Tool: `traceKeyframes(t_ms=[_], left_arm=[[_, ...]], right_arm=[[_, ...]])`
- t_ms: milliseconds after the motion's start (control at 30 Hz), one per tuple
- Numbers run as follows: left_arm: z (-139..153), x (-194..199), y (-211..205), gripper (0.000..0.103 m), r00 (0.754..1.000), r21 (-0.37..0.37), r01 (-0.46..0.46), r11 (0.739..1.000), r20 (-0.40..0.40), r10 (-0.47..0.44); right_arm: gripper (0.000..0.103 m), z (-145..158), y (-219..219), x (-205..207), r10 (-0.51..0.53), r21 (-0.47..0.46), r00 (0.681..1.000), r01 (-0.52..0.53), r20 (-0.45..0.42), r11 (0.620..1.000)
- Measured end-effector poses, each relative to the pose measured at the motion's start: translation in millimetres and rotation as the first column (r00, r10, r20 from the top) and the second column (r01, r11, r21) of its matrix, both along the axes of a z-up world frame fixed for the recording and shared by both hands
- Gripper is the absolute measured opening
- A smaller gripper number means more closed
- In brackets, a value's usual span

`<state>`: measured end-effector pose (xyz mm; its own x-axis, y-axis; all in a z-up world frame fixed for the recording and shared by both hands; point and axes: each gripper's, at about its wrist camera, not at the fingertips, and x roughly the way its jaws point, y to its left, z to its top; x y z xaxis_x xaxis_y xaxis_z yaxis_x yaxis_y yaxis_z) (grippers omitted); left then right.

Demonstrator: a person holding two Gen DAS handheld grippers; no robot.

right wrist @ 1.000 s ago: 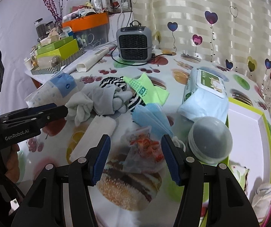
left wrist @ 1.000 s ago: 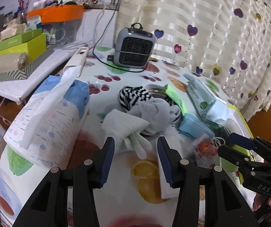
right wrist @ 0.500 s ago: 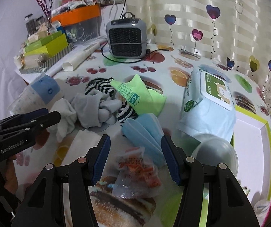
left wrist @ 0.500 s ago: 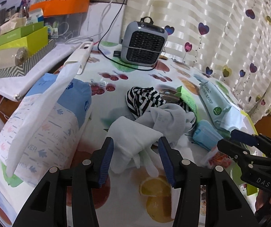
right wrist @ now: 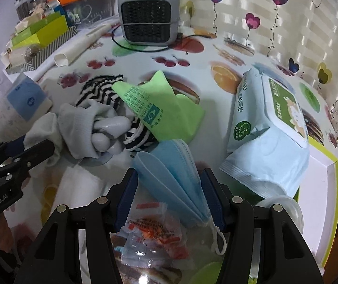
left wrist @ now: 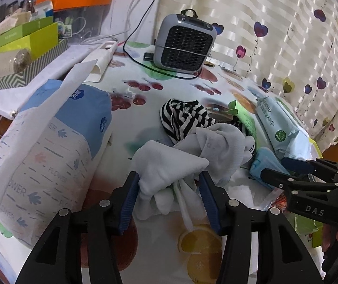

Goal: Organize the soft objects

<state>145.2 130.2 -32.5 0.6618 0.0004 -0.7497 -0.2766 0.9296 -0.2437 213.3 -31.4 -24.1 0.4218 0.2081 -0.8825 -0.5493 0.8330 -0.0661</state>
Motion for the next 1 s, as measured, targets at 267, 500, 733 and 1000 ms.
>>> traceKeyframes(t_ms=[267, 500, 733, 1000], left_arm=[[0, -3, -1, 0.033, 1.000, 0.020, 0.001, 1.000, 0.005, -0.001], [6, -12, -5, 0.026, 1.000, 0.030, 0.012, 0.999, 0.028, -0.013], [22, -29, -9, 0.026, 0.997, 0.038, 0.014, 0.999, 0.069, -0.016], [45, -51, -20, 0.026, 0.992, 0.048, 0.034, 0.998, 0.120, -0.040]], right_arm=[[0.021, 0, 6, 0, 0.018, -0.027, 0.999, -0.017, 0.028, 1.000], [0.015, 15, 3, -8, 0.021, 0.022, 0.996, -0.023, 0.085, 1.000], [0.015, 34, -5, -24, 0.028, 0.113, 0.992, -0.042, 0.126, 0.993], [0.015, 57, -14, -53, 0.045, 0.211, 0.985, -0.080, 0.168, 0.974]])
